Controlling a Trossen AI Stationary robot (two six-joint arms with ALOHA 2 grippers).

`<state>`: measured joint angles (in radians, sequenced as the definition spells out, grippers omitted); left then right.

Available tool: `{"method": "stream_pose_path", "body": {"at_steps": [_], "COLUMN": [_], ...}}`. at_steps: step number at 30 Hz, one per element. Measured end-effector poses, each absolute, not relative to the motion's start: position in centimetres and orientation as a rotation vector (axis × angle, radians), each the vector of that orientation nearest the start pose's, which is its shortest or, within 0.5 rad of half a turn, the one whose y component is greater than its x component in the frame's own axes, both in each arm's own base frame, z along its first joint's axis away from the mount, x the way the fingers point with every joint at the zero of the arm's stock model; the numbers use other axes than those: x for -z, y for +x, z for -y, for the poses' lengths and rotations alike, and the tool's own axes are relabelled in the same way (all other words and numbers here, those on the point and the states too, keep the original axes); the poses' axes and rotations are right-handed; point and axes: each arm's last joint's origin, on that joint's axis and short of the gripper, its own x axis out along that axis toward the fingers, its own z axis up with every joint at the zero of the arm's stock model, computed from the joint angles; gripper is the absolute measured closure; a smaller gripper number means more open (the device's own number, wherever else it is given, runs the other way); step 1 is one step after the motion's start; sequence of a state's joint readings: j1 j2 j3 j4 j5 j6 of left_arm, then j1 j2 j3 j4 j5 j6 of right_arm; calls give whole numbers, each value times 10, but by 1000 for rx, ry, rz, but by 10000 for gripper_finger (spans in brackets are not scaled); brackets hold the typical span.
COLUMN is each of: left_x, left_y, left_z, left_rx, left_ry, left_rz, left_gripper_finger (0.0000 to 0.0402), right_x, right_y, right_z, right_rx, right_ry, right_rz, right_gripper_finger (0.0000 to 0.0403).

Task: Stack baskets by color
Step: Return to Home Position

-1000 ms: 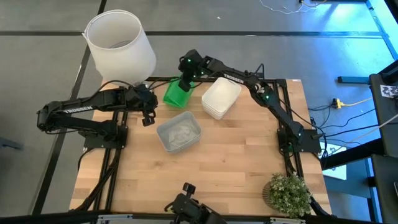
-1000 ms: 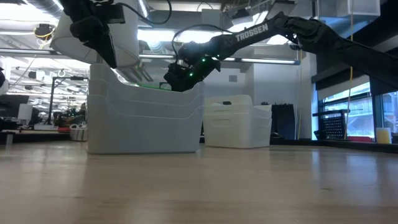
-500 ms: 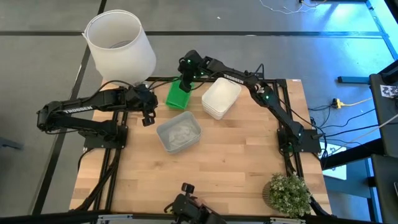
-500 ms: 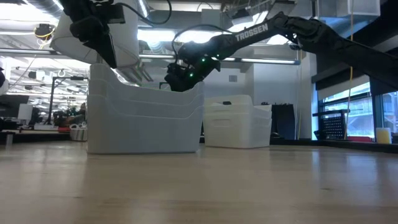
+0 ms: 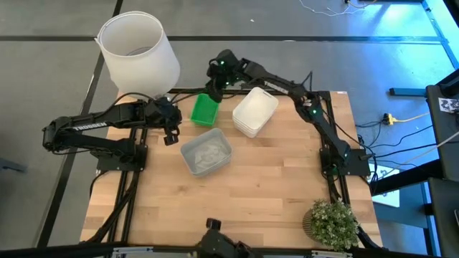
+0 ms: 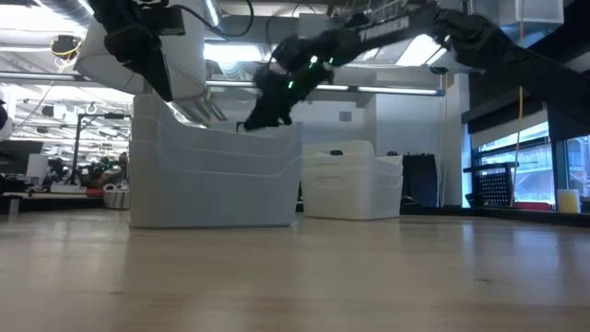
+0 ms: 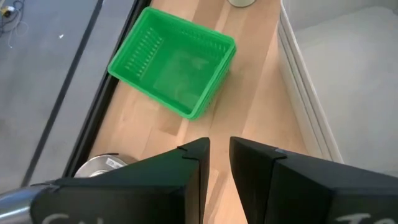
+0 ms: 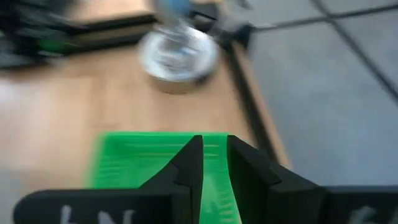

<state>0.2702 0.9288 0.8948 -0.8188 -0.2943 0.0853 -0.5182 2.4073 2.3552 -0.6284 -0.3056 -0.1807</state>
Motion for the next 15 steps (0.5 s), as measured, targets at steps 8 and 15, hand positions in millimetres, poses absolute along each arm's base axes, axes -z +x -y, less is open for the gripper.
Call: {"method": "stream_pose_path", "body": {"at_steps": [8,15], "left_x": [-303,-304], "left_y": [155,155], "left_z": [-45,-42], "left_rx": [-375,-357], "left_ry": [40,27], "left_rz": [-804,-794], "left_gripper_finger": [348,349], "right_x": [-339,-389], "right_y": [449,433], "right_z": [221,183], "right_rx": [-221,-462], "right_ry": [282,364], "right_rz": [-489,-403], "right_gripper_finger": [330,384]}}
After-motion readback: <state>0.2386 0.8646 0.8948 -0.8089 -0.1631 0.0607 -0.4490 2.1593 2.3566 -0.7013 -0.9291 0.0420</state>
